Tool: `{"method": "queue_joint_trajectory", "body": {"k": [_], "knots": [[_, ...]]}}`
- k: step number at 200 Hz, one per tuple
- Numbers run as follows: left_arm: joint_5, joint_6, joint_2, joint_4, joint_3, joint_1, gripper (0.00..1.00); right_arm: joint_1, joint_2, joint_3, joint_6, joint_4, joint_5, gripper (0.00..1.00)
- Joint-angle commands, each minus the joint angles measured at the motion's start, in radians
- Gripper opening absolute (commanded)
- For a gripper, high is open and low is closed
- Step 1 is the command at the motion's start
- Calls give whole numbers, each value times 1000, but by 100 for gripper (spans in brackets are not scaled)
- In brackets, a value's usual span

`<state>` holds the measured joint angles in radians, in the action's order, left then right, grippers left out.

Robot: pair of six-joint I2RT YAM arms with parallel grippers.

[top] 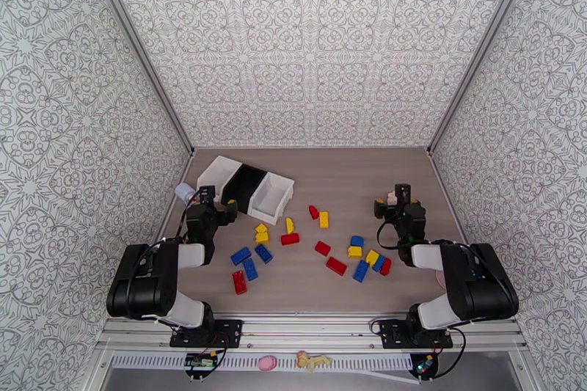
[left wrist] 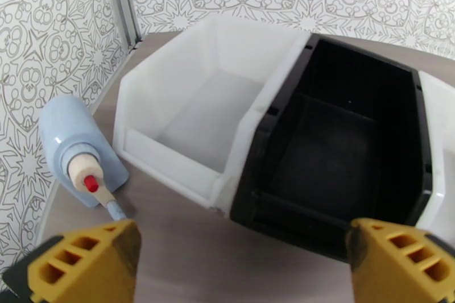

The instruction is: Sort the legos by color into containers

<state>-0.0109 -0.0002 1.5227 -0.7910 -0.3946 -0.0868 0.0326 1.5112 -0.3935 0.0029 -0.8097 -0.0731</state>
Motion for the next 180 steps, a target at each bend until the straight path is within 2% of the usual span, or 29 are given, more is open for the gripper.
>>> {"method": "queue_joint_trajectory", "body": {"k": [1,156,180], "knots": [[-6,-3,6,-20,-11,6,100,-5,0,-7,9,-15,8,99],[-18,-8,2,-27,-6,0,100,-5,-3,-2,7,-20,8,99],[10,19,-23,-37,11,31,100,-4,-39,7,3,-10,17,100]]}}
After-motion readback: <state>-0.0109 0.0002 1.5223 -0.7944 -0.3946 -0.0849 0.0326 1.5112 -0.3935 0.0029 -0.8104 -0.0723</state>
